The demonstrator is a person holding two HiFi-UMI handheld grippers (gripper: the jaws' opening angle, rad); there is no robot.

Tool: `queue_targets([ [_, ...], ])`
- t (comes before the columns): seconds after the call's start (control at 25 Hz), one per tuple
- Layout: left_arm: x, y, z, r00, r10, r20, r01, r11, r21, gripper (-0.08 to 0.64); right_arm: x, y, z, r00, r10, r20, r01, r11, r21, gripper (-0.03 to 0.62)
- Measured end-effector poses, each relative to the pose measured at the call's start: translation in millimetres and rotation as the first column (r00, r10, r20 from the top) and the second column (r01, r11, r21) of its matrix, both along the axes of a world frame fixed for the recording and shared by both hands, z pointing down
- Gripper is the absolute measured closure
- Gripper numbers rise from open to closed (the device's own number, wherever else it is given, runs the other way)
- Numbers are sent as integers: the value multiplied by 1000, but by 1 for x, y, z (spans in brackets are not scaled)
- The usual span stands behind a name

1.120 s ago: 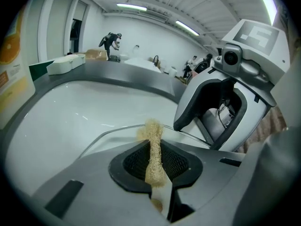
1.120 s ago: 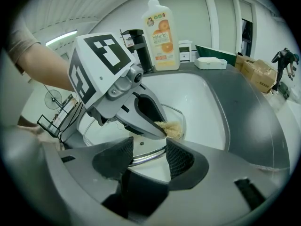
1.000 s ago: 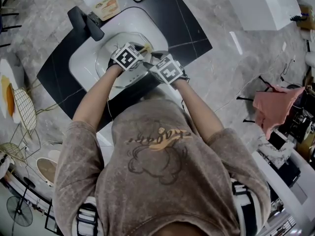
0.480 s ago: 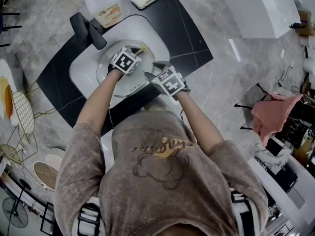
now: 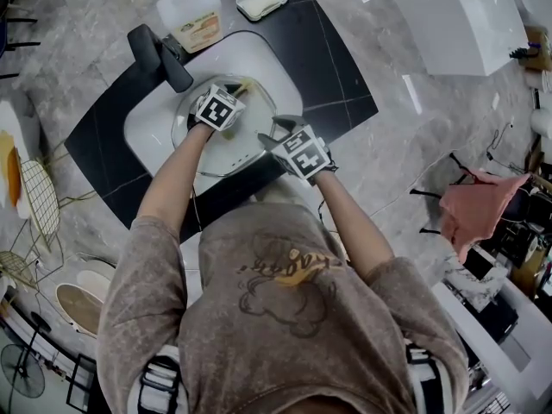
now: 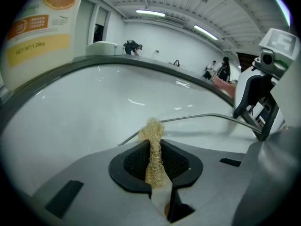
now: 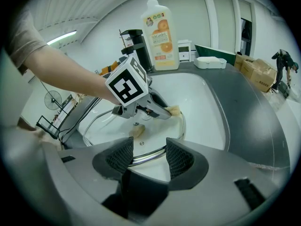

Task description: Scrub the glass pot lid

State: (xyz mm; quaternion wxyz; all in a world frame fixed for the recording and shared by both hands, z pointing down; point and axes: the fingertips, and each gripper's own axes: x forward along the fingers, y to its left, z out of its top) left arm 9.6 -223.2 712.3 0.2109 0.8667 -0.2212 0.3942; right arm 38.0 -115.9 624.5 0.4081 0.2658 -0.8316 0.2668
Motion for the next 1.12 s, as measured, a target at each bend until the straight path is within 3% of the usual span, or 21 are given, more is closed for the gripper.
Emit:
queue_targets([
  [0.36, -32, -4, 14, 996, -40, 76, 39, 999, 12, 495, 2, 1, -1, 1000, -24, -15, 24, 1000, -3, 373],
  [0.72, -89, -9, 30, 974, -112, 199, 112, 994, 12, 495, 2, 1, 3, 1000, -10, -6, 10, 1000, 0, 371],
  [1.12, -124, 11, 30, 956, -136, 259, 164, 982, -90, 495, 3, 0, 3, 1000, -9, -7, 9, 1000, -4, 370],
])
